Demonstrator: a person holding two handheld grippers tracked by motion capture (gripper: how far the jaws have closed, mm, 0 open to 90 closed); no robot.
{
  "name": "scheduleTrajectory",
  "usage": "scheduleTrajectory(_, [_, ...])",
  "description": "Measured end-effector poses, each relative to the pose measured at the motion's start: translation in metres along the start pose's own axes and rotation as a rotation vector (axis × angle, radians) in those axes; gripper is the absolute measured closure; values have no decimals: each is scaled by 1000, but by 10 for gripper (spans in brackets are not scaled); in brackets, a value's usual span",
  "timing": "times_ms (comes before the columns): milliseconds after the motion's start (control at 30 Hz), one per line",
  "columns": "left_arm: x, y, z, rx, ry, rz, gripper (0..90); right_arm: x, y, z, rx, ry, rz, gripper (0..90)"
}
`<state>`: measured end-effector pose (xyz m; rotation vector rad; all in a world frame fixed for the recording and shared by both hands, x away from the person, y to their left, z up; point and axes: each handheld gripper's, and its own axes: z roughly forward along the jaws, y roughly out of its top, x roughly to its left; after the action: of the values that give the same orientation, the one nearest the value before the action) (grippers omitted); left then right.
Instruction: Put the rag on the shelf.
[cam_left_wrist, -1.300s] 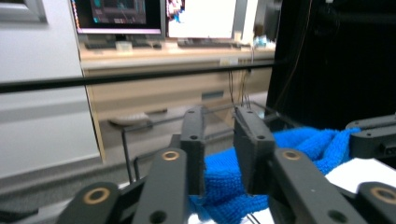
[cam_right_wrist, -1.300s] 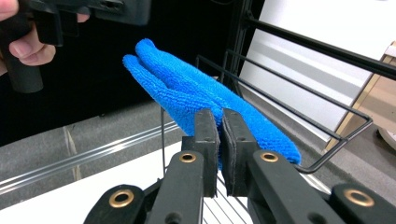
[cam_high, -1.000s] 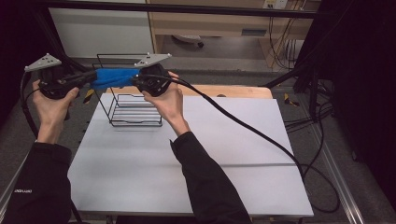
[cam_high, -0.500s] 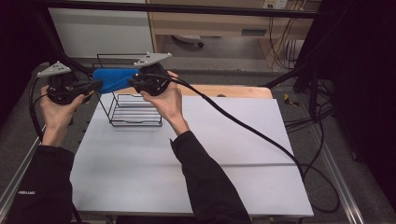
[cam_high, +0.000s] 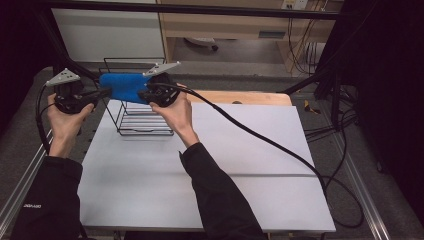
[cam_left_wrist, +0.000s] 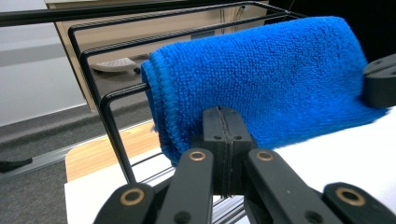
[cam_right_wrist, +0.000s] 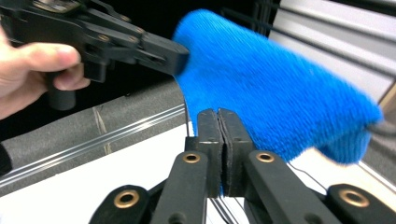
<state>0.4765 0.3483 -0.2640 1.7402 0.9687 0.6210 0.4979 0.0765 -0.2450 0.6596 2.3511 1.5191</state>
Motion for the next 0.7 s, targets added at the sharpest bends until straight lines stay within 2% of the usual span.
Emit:
scheduleTrajectory(133, [0,-1,1,-3,0,0,900,-9,-11,2,24,-67,-3,897])
scheduleTrajectory(300, [-1,-2,4,-6,-5,5,898,-18,-18,0,6,-114,-6,889])
scheduleTrajectory(400, [-3,-2,5,-10,-6,6,887,-20,-20,0,-5,-122,-13,878])
scheduleTrajectory(533, [-7,-2,4,-7,-8,15,853,-21,-21,-4,-25,-108,-10,846])
scheduleTrajectory(700, [-13,-3,-6,6,0,18,740,-18,-15,-22,-47,-99,-26,743])
